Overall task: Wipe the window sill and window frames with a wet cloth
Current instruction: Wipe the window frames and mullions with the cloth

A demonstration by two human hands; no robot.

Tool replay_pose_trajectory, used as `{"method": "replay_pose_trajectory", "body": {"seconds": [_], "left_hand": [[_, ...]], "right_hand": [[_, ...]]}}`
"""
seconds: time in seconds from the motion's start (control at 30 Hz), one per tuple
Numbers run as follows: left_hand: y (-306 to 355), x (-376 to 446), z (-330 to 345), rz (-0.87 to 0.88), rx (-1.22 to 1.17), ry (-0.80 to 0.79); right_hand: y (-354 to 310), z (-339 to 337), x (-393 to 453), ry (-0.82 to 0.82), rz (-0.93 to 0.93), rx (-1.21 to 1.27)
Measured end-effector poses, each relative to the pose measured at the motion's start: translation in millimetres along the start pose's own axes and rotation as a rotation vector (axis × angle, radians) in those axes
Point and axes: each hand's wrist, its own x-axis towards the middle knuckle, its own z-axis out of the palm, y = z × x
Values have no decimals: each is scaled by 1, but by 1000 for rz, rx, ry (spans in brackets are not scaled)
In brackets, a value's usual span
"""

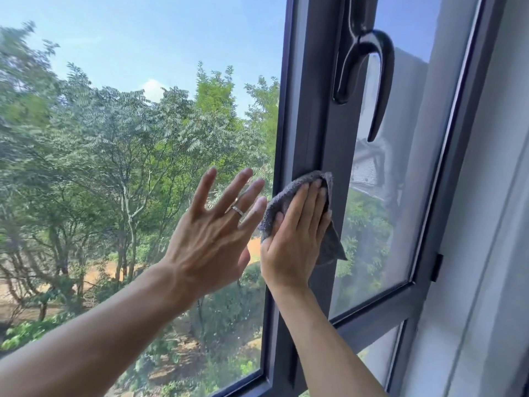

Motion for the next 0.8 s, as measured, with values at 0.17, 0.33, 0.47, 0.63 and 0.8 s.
{"method": "replay_pose_trajectory", "body": {"seconds": [0.17, 0.33, 0.47, 0.63, 0.8], "left_hand": [[-12, 10, -9, -12, -8, 17], [-25, 23, -19, -45, 20, 21], [-31, 35, -27, -65, 30, 29], [-41, 53, -34, -67, 53, 18], [-48, 68, -43, -90, 38, 25]], "right_hand": [[10, -2, -29, -46, -42, -35], [-15, -2, 51, 32, -75, -19], [-10, -8, 17, -8, -38, 9], [-24, -7, 70, 24, -54, -6], [-33, -13, 69, 23, -21, 21]]}}
